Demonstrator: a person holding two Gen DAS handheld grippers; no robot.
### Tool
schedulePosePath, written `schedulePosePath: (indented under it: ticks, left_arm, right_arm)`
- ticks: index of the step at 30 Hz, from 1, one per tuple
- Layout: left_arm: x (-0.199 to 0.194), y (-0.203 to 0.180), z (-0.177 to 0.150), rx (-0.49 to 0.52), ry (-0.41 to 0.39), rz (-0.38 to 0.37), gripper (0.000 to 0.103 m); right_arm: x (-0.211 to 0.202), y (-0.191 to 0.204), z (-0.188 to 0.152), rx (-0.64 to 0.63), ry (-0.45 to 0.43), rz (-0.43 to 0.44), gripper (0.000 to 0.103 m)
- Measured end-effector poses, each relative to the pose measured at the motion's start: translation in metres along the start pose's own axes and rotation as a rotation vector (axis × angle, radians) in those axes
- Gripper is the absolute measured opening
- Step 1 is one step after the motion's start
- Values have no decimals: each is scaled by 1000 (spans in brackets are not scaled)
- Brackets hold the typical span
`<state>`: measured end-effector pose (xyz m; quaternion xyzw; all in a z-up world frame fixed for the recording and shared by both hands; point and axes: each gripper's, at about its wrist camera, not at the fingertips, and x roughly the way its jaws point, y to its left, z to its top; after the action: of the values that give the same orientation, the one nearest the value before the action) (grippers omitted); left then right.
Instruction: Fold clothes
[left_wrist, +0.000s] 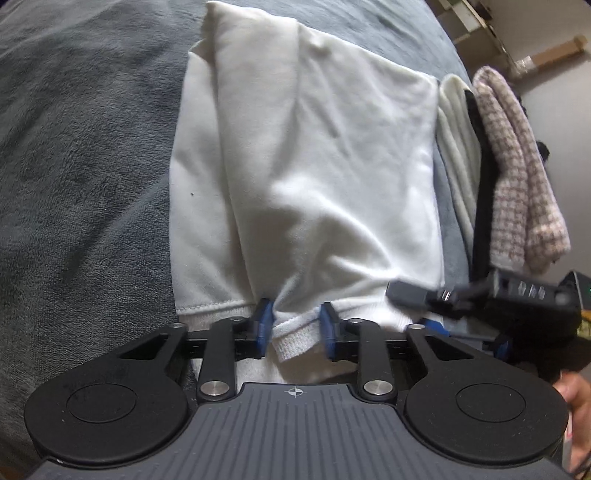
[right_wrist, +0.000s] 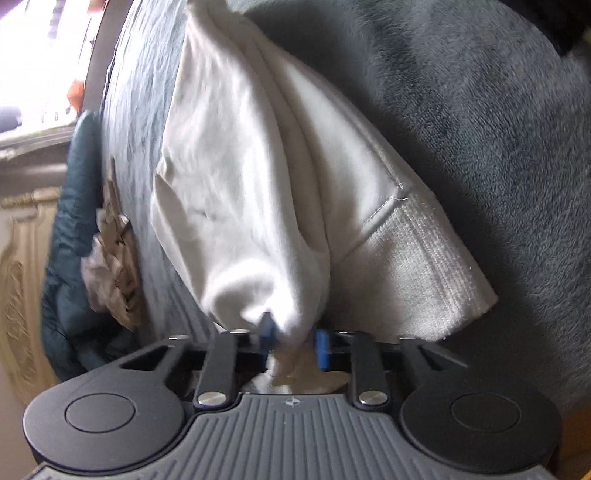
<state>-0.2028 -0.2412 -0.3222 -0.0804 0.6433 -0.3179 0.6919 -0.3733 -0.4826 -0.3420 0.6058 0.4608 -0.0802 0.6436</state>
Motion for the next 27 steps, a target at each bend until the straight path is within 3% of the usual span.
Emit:
schedulePosePath:
  ticks: [3, 10, 17, 19, 20, 21, 23, 27]
  left_arm:
    - [-6, -5, -4, 6, -30, -14, 7]
    - [-21, -17, -16, 85, -26, -41, 6]
    - [-2, -22, -27, 224, -6, 44, 7]
    - [-3, -24, -29, 267, -10, 65, 12]
    - [-4, -25, -30, 290, -13, 74, 14]
    - [-8, -25, -30, 300, -12, 81, 26]
    - [-18, -22, -31, 305, -12, 92, 33]
    - [-53, -11, -30, 307, -84, 127, 34]
  right_arm:
    - [-8, 14, -3, -94, -8, -19, 15]
    - [-32, 27, -11, -314, -8, -143, 15]
    - [-16, 25, -15, -443, 13, -253, 16]
    - [-18, 28, -15, -457, 22, -258, 19]
    - [-22, 29, -15, -455, 28, -256, 25]
    - [-26, 31, -14, -453, 32, -259, 29]
    - [-40, 36, -16, -467, 16, -295, 45]
    - [-74, 63, -22, -621, -98, -402, 44]
